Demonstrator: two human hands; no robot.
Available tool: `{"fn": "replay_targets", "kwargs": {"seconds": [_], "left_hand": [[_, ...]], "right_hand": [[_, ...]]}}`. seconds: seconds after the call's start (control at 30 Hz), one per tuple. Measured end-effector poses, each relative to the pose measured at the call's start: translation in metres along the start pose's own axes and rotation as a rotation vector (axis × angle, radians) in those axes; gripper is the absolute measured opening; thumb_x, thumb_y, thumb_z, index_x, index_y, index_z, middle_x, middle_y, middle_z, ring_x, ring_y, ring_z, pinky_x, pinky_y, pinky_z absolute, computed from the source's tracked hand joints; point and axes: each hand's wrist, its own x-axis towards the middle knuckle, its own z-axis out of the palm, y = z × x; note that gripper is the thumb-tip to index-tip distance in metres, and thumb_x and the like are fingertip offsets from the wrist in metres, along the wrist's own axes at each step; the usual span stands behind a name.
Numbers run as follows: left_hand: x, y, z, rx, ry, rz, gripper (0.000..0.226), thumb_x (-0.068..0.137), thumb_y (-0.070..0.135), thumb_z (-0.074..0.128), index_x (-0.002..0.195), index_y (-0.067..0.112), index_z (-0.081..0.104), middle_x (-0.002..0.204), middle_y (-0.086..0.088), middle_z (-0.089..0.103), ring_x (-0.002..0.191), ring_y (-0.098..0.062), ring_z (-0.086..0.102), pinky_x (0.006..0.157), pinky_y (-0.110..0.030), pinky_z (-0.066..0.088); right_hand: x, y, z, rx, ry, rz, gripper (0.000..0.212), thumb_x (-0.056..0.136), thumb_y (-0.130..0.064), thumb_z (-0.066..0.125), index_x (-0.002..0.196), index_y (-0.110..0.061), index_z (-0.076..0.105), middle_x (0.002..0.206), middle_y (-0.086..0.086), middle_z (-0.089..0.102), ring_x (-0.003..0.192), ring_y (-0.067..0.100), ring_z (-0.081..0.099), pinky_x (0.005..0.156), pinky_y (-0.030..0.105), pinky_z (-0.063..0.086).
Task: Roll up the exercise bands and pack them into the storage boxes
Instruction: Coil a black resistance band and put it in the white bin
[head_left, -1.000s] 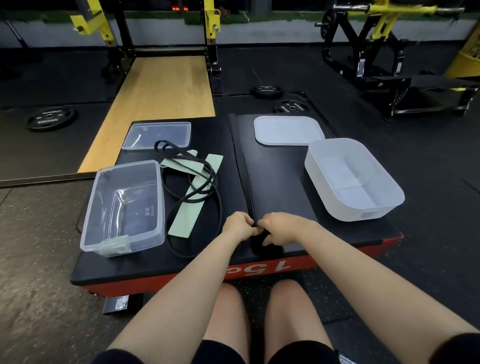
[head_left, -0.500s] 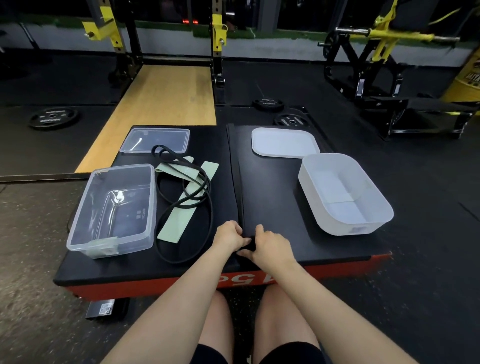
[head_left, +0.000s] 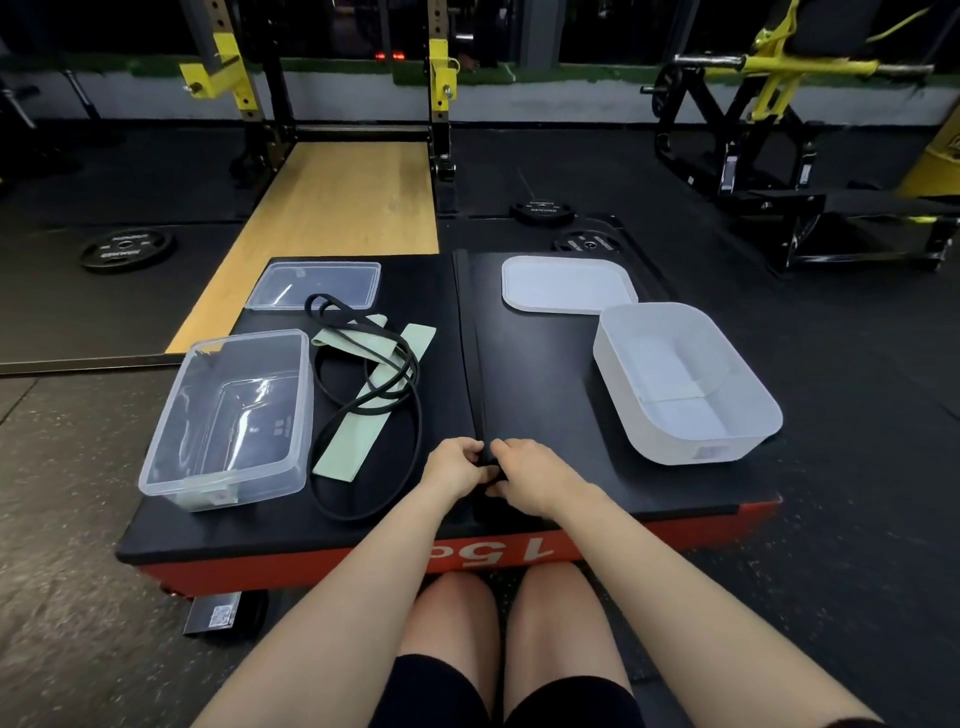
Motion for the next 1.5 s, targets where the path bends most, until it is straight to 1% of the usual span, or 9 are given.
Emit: {"fn": "replay_targets", "kwargs": {"seconds": [0.27,0.4,0.57,0.67,0.77,0.9,1.03,1.33,1.5], "left_hand": [[0.000,0.000,0.002,0.112,0.057,0.005,0.031,0.080,0.029,0.072,0.107,0.014,0.066,0.100,-0.005,0.070,0.098,-0.021,0.065,0.085,-0.030,0.051],[0.001,-0.005,0.002,0.041,0.070,-0.017,0.031,0.075,0.023,0.077,0.102,0.012,0.066,0.091,-0.003,0.068,0.096,-0.021,0.066,0.091,-0.034,0.050],[0.000,-0.007,0.005,0.009,0.097,0.011,0.031,0.081,0.017,0.072,0.109,0.008,0.064,0.100,-0.005,0.065,0.097,-0.019,0.061,0.085,-0.023,0.045],[-0.005,-0.009,0.010,-0.021,0.133,0.028,0.031,0.083,0.014,0.069,0.113,0.007,0.062,0.108,-0.009,0.065,0.103,-0.020,0.060,0.084,-0.022,0.043],[-0.007,-0.009,0.013,-0.090,0.160,0.023,0.035,0.082,0.011,0.070,0.114,0.007,0.058,0.113,-0.010,0.063,0.105,-0.020,0.059,0.089,-0.024,0.044],[-0.009,-0.007,0.013,-0.144,0.137,0.021,0.050,0.080,0.009,0.071,0.127,0.012,0.052,0.119,-0.007,0.062,0.111,-0.019,0.058,0.096,-0.027,0.046],[-0.010,-0.006,0.013,-0.090,0.127,0.015,0.047,0.082,0.015,0.069,0.128,0.016,0.056,0.121,-0.003,0.062,0.115,-0.018,0.056,0.101,-0.029,0.042],[-0.009,-0.012,0.007,-0.073,0.131,0.014,0.027,0.082,0.019,0.071,0.107,0.011,0.066,0.101,-0.006,0.070,0.100,-0.018,0.063,0.092,-0.029,0.047],[-0.005,-0.009,0.006,-0.014,0.123,-0.007,0.025,0.081,0.019,0.071,0.103,0.011,0.062,0.096,-0.003,0.066,0.095,-0.018,0.061,0.082,-0.027,0.046]], "right_hand": [[0.000,0.008,-0.023,-0.048,-0.179,-0.107,0.044,0.088,-0.016,0.064,0.117,-0.009,0.032,0.108,0.013,0.056,0.097,0.031,0.056,0.069,0.033,0.037],[-0.007,0.006,-0.011,0.000,-0.064,-0.057,0.039,0.087,-0.025,0.064,0.111,-0.009,0.037,0.110,0.011,0.056,0.099,0.031,0.055,0.071,0.034,0.040],[-0.018,-0.009,0.017,0.144,0.197,0.233,0.053,0.082,-0.047,0.064,0.113,-0.011,0.041,0.115,0.005,0.054,0.109,0.024,0.052,0.075,0.033,0.042],[-0.018,-0.019,0.030,0.189,0.301,0.335,0.051,0.087,-0.044,0.060,0.120,-0.009,0.042,0.123,0.006,0.051,0.116,0.024,0.047,0.084,0.033,0.043],[-0.015,-0.016,0.034,0.211,0.326,0.294,0.046,0.091,-0.036,0.057,0.124,-0.008,0.043,0.125,0.007,0.050,0.119,0.023,0.043,0.091,0.032,0.041],[-0.012,-0.009,0.030,0.215,0.308,0.242,0.038,0.088,-0.032,0.062,0.115,-0.007,0.050,0.118,0.007,0.052,0.116,0.024,0.045,0.089,0.032,0.040],[-0.007,-0.001,0.021,0.220,0.213,0.200,0.041,0.085,-0.031,0.066,0.116,-0.008,0.054,0.115,0.008,0.055,0.112,0.025,0.049,0.087,0.032,0.040],[0.000,0.019,-0.011,0.093,-0.067,-0.046,0.052,0.083,-0.020,0.069,0.130,-0.012,0.050,0.124,0.007,0.055,0.117,0.023,0.049,0.094,0.029,0.037],[0.002,0.014,-0.011,0.046,-0.085,-0.008,0.058,0.082,-0.025,0.070,0.134,-0.014,0.046,0.128,0.006,0.051,0.120,0.024,0.047,0.095,0.034,0.041]]}}
